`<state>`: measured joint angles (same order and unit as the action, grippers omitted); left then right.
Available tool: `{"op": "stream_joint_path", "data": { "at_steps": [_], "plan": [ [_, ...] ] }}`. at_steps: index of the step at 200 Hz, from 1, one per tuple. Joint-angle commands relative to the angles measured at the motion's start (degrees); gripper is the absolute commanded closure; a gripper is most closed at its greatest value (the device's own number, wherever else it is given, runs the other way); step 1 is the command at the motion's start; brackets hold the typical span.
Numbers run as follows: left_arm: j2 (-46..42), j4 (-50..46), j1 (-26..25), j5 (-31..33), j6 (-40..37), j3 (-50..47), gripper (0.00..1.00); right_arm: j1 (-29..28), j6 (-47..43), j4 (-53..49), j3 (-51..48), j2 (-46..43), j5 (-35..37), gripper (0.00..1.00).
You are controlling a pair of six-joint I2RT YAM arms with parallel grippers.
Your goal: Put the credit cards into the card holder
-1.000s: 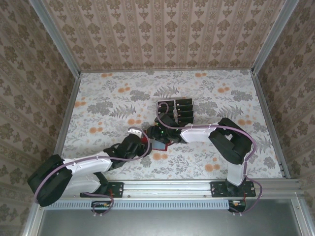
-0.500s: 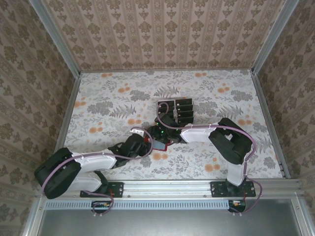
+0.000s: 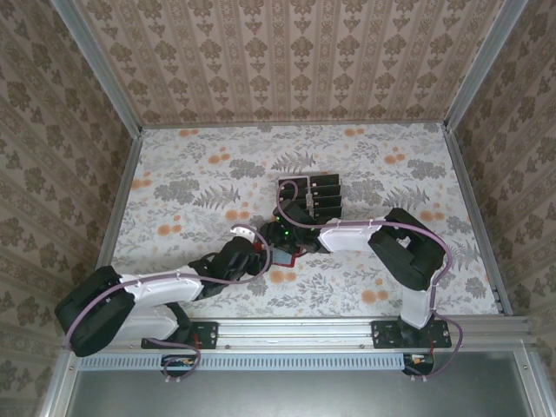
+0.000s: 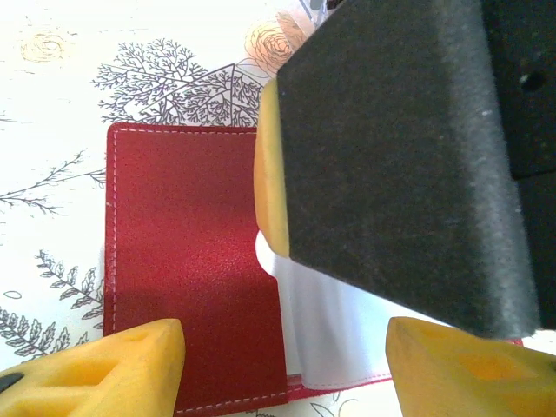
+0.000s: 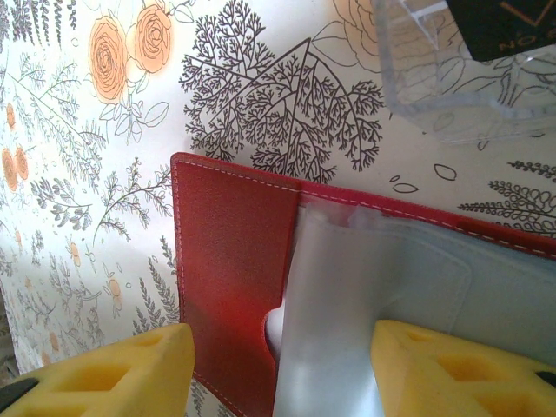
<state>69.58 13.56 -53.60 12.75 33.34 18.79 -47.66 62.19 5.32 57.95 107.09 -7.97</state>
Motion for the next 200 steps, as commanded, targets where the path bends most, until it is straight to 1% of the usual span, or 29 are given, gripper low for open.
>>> {"op": "stream_joint_path", "data": {
  "at_steps": [1, 39, 78, 108, 164, 200],
  "plan": [
    [1.93, 0.83, -0.36, 1.4, -0.66, 0.81, 0.35, -0.13, 1.11, -2.68, -2.23, 1.98, -1.18, 0.42],
    [4.77, 1.91, -0.36, 2.14, -0.22, 1.28, 0.35, -0.12, 1.11, -2.69, -2.41, 1.85, -1.35, 0.42],
    [6.55, -1.85, -0.36, 3.68, 0.82, 3.66, 0.35, 0.08, 0.81, -2.34, -2.32, 1.16, -2.0, 0.42],
    [8.14, -5.95, 0.2, 4.66, 2.88, 5.36, 0.36, 0.34, -0.52, -2.76, -2.73, -1.87, -1.9, 0.4],
    [10.19, -7.8, 0.76, 5.79, 5.66, 5.72, 0.38, 0.48, -2.35, -5.36, -3.8, -8.78, 0.26, 0.36],
    [12.04, -7.95, 1.22, 5.39, 6.29, 6.0, 0.39, 0.51, -2.21, -6.12, -5.22, -10.54, 1.06, 0.34]
  ]
}}
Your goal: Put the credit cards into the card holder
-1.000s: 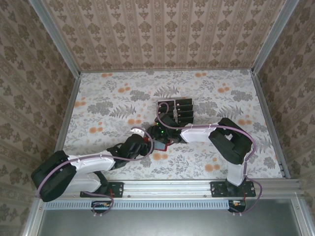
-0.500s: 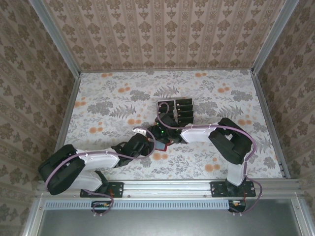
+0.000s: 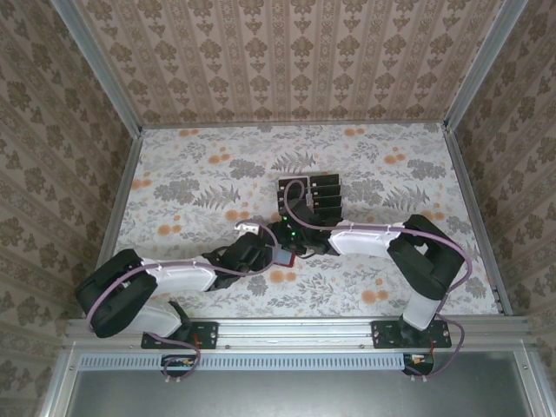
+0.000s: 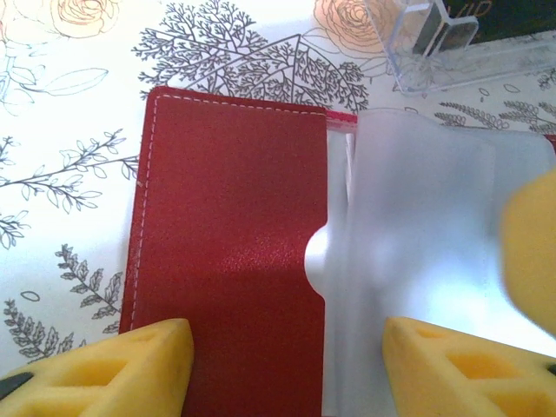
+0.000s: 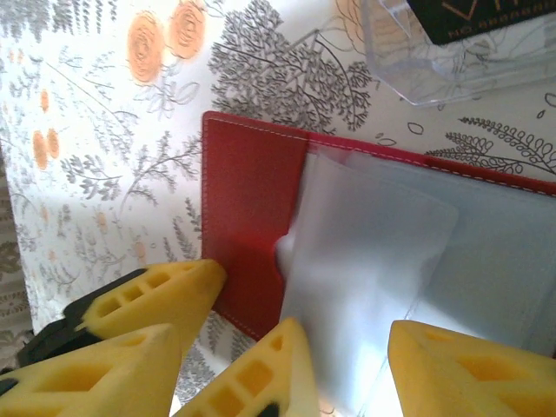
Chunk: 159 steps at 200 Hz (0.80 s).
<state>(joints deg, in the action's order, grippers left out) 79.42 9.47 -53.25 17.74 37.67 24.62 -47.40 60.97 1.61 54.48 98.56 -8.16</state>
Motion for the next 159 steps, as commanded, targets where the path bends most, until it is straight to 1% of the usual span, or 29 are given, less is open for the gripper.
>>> {"op": "stream_joint_path", "data": {
  "at_steps": [1, 58, 159],
  "plan": [
    [2.22, -3.85, 0.83, 0.39, 2.01, 0.16, 0.39, 0.22, -0.92, -2.4, -1.74, -1.99, 1.28, 0.34],
    [2.83, -2.78, 1.75, -0.67, 2.35, -0.14, 0.4, 0.29, 0.16, -0.77, -4.17, -1.03, 1.38, 0.34],
    [2.83, -1.74, 2.18, -1.7, 2.4, -1.01, 0.41, 0.31, -0.58, 0.97, -0.71, 3.25, -0.05, 0.34]
  ]
}}
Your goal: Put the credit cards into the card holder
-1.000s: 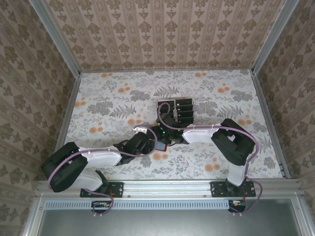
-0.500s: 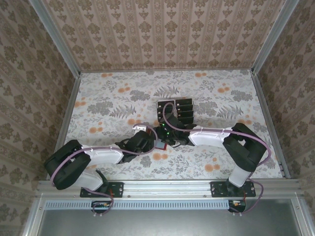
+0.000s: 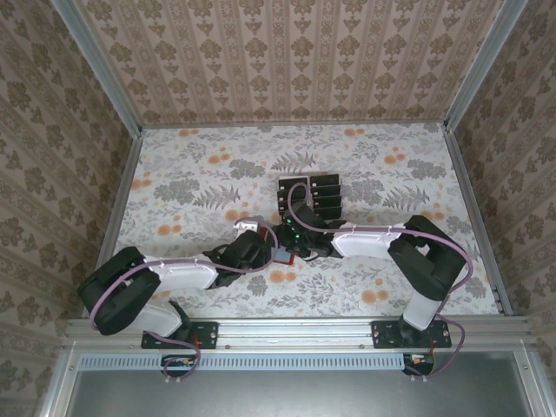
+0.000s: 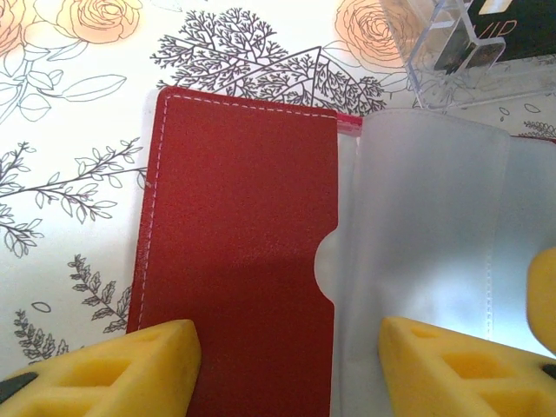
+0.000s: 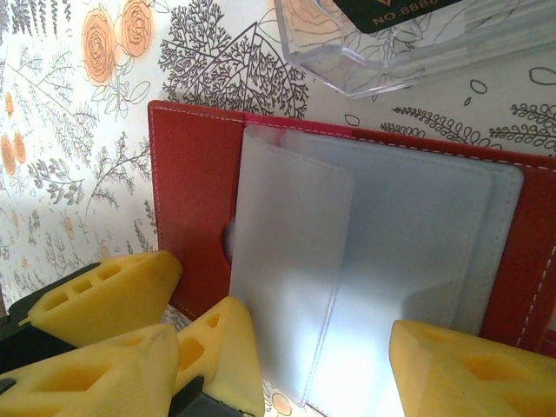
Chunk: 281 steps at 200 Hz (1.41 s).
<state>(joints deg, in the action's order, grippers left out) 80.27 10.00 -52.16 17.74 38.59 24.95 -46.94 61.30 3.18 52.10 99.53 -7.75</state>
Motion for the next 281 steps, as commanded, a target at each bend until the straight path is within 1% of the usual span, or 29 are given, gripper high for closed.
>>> {"op": "stream_joint_path", "data": {
  "at_steps": [1, 57, 117, 174, 198, 220, 253, 281],
  "plan": [
    [1.99, -2.27, 1.09, -1.72, 1.48, -1.32, 0.41, -0.11, -0.91, -0.57, 1.68, 2.36, -0.49, 0.34],
    [2.44, -1.94, 1.23, -2.26, 1.13, -1.13, 0.41, 0.02, -0.02, 2.59, 3.2, 6.23, -2.58, 0.34],
    [1.83, -1.63, 1.21, -2.53, 1.01, -1.44, 0.41, 0.04, 0.01, 3.43, 4.19, 6.91, -3.49, 0.34],
    [-2.39, -3.55, 1.19, -2.39, 0.62, -1.44, 0.39, -0.09, -0.24, 2.07, 6.29, 6.29, -4.05, 0.34],
    [-6.09, -5.34, 1.27, -2.58, 0.61, -1.74, 0.37, -0.43, -0.47, 0.89, 7.84, 6.2, -4.06, 0.34],
    [-11.45, -8.2, 1.18, -2.7, 1.08, -2.33, 0.34, -0.63, -0.56, -0.15, 9.5, 6.89, -4.12, 0.34],
    [-22.58, -12.46, 1.0, -0.6, 3.83, -5.0, 0.33, -1.25, -1.15, -2.94, 13.58, 8.83, -4.28, 0.34],
    [-31.84, -16.72, 1.01, 1.14, 6.62, -7.08, 0.31, -2.36, -1.77, -6.05, 18.88, 12.59, -3.88, 0.34]
  ]
}}
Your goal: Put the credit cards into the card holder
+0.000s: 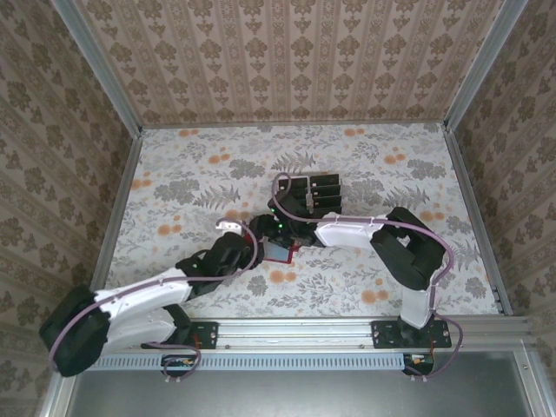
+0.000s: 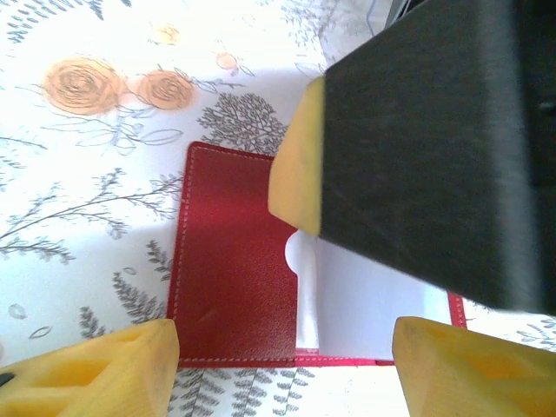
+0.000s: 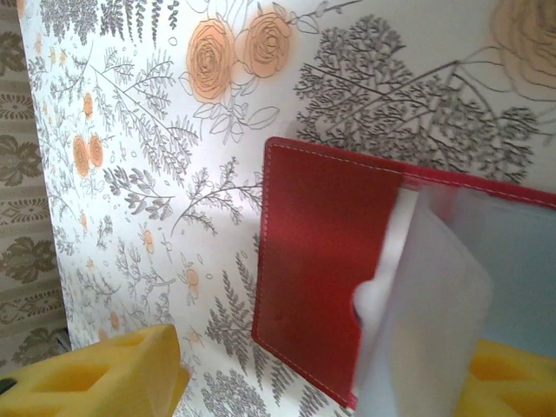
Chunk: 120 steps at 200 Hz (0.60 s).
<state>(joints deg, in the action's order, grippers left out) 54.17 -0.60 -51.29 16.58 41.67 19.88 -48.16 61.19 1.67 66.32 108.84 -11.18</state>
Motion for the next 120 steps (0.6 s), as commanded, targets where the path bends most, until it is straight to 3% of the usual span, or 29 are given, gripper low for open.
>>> {"op": "stream_joint_path", "data": {
  "at_steps": [1, 49, 120],
  "plan": [
    [-6.05, -6.32, 0.09, 2.4, 3.61, -2.11, 0.31, -1.18, -1.67, -4.64, 4.8, 3.52, -0.48, 0.34],
    [-15.06, -13.88, 0.78, 5.11, 5.08, -2.1, 0.24, -3.06, -1.46, -8.04, 10.37, 9.57, 1.69, 0.34],
    [-16.24, -18.3, 2.8, 4.22, 3.65, 0.96, 0.22, -5.87, -3.8, -14.06, 14.69, 8.12, 4.17, 0.34]
  ]
}}
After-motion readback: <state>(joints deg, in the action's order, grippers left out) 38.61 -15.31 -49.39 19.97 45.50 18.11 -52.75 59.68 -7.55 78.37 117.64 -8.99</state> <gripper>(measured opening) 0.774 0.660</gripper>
